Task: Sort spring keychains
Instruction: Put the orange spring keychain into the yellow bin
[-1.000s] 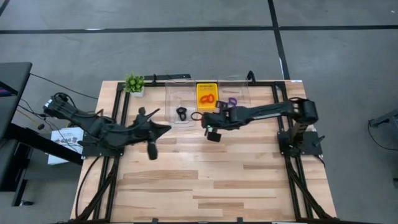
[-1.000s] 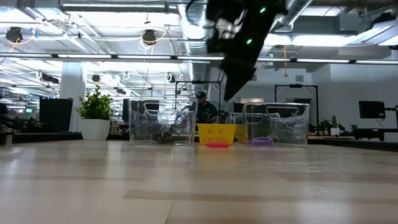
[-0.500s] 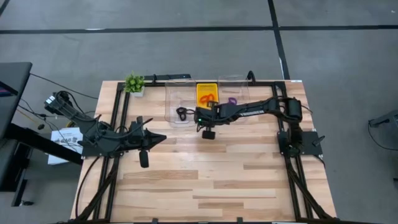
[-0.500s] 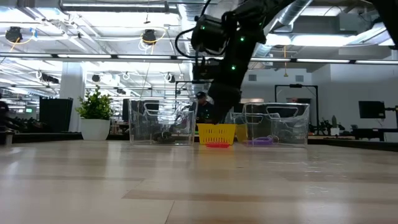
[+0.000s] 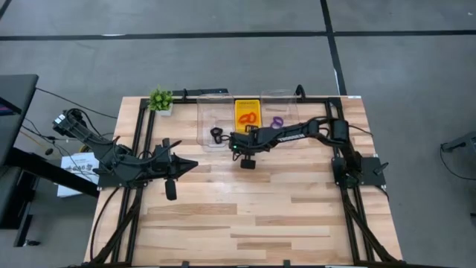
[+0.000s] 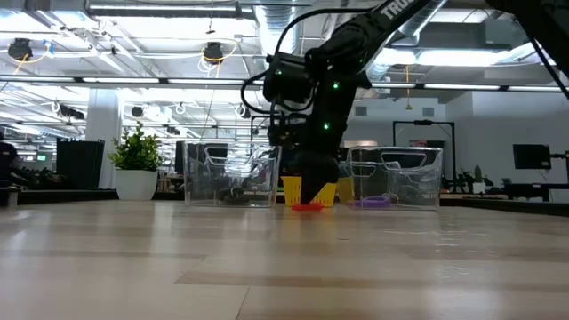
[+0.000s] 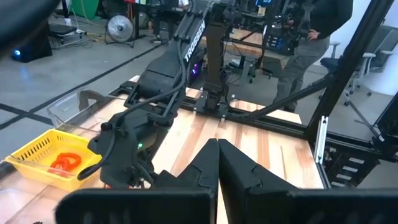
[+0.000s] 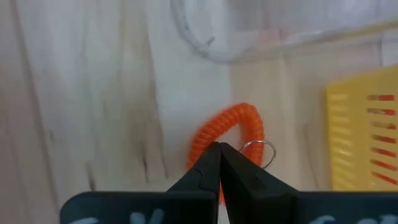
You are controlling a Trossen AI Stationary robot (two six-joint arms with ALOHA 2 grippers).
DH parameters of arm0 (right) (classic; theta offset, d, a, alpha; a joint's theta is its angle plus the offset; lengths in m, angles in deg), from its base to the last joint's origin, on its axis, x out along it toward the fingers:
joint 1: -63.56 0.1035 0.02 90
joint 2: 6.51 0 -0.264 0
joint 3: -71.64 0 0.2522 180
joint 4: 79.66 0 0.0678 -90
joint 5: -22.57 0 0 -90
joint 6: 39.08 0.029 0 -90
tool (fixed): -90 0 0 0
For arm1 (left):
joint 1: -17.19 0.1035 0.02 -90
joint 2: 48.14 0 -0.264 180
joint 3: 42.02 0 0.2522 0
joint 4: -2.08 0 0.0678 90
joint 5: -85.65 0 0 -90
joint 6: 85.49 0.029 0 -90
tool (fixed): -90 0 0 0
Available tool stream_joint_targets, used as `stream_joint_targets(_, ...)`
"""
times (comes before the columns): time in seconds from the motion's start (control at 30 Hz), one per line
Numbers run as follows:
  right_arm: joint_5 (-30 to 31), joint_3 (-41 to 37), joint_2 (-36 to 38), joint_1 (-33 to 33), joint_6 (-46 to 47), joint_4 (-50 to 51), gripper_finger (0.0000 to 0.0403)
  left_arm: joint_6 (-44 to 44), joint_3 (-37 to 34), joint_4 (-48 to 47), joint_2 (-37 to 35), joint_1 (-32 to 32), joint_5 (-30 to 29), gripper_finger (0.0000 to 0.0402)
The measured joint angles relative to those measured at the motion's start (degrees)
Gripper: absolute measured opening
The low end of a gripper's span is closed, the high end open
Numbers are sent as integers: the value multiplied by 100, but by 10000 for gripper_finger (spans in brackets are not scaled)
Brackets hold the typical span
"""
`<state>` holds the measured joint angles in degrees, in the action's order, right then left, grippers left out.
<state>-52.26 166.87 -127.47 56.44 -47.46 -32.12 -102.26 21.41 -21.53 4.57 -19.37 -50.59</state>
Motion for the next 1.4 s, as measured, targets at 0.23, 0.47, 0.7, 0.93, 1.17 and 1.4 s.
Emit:
stream_joint_targets(0.23, -423, -23, 70, 206, -21, 200, 0, 0, 0, -24, 0, 0, 0, 4)
stream_joint_targets(0.47, -400, -33, 96, 500, -69, 508, 0, -4, 0, -30, 2, 0, 0, 4)
stream_joint_targets(0.7, -383, -37, 96, 551, 85, 498, 0, -17, 0, -23, 2, -19, 0, 4)
stream_joint_targets(0.93, -89, -53, 84, 480, 239, 94, 0, -17, 2, -23, 3, -46, 2, 4)
stream_joint_targets(1.17, 382, -50, 99, 465, 234, -189, 0, -17, 4, -33, 4, -110, 2, 4)
stream_joint_targets(1.4, 464, -46, 205, 546, 144, -257, 0, -17, 4, -65, 7, -136, 2, 4)
